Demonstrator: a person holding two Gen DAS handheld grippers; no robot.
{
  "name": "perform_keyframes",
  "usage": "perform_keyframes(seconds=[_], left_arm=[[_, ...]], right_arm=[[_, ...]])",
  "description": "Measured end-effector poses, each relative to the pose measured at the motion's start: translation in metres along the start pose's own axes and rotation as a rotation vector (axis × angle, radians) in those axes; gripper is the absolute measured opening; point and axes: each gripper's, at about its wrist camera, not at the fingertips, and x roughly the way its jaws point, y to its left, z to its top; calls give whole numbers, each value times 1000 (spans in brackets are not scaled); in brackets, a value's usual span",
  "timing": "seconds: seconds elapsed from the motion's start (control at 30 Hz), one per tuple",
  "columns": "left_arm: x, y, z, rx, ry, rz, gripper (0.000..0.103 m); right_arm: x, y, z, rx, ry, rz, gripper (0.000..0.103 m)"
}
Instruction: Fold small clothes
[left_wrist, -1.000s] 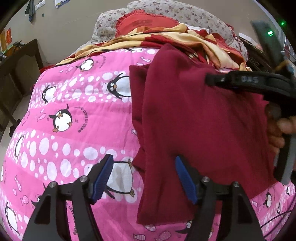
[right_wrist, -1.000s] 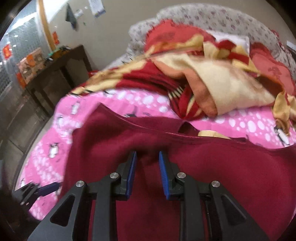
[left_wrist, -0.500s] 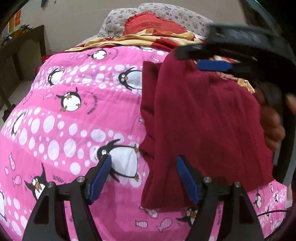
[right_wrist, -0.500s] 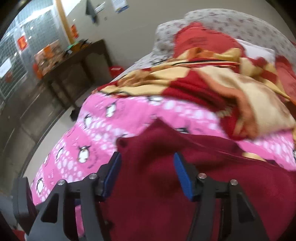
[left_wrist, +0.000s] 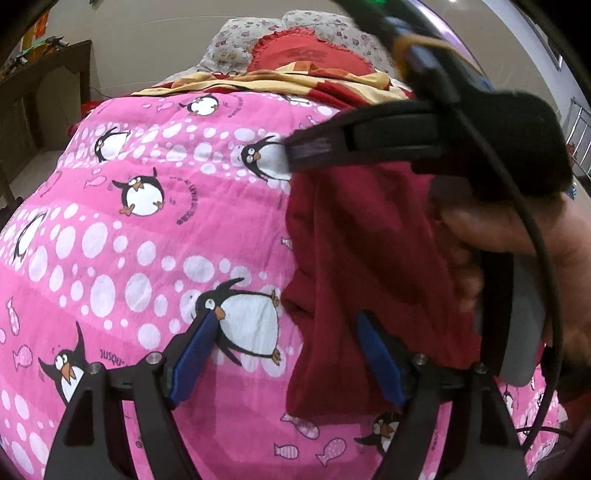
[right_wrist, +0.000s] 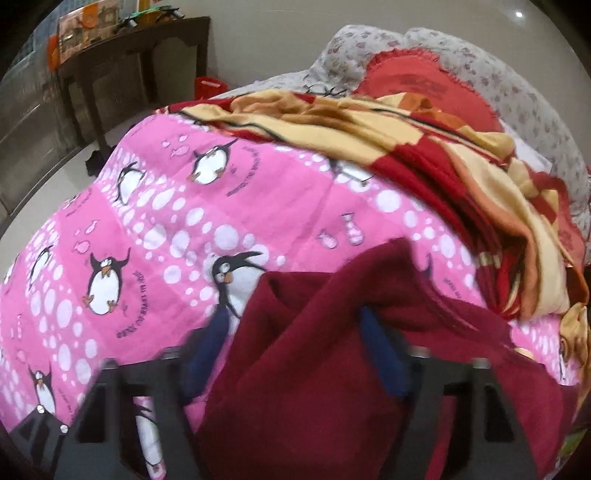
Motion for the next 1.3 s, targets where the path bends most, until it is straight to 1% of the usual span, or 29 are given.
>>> perform_keyframes(seconds=[0.03, 0.07, 0.1, 0.17, 0.3, 0.43, 0.47, 0.5, 0.53, 0.6, 0.63, 0.67, 0.73, 0.8, 0.87, 0.97, 1.03, 1.17, 1.23, 1.27, 1.3], left_arm=[[0, 0, 2, 3, -4, -5, 82], [1, 0, 4, 7, -8, -9, 82], [2, -1, 6, 12, -10, -13, 82], [3, -4, 10, 26, -18, -25, 82], [7, -9, 21, 45, -34, -74, 82], [17, -12, 30, 34, -33, -133, 83], [20, -12, 31, 24, -24, -146, 81], [21, -13, 30, 17, -17, -163, 67], [22, -14, 30, 13, -8, -189, 58], [21, -17, 30, 17, -8, -195, 44], [19, -20, 29, 32, -14, -202, 39], [17, -21, 29, 42, -19, -202, 36], [13, -25, 28, 62, -31, -190, 33], [11, -29, 29, 71, -37, -184, 31], [7, -30, 28, 73, -44, -183, 30], [-2, -37, 23, 89, -57, -170, 29], [-4, -43, 23, 102, -65, -161, 29], [-9, -53, 22, 123, -76, -159, 27], [-10, -54, 22, 130, -74, -143, 27], [-10, -54, 23, 127, -72, -137, 28], [-11, -53, 22, 119, -67, -138, 30]], right_arm=[[-1, -6, 0, 16, 0, 15, 47], [-4, -13, 0, 42, 3, 61, 35], [-6, -21, -1, 71, 8, 102, 31], [-16, -35, -3, 123, -12, 185, 29], [-37, -57, -9, 206, -61, 305, 27], [-50, -76, -16, 275, -84, 385, 27], [-51, -79, -18, 287, -84, 397, 27], [-51, -79, -17, 296, -83, 404, 27], [-50, -81, -18, 309, -80, 415, 27], [-45, -83, -19, 327, -67, 430, 28], [-44, -83, -19, 327, -64, 432, 28], [-43, -82, -19, 329, -61, 432, 30], [-42, -84, -17, 345, -64, 437, 39], [-42, -85, -14, 363, -63, 429, 64], [-44, -84, -12, 366, -57, 416, 77], [-44, -76, -8, 337, -37, 381, 79], [-41, -65, -5, 291, -12, 342, 79], [-26, -50, -4, 223, 44, 268, 79], [-20, -48, -8, 202, 58, 223, 63], [-20, -50, -10, 203, 45, 213, 44], [-23, -55, -12, 211, 28, 228, 35]])
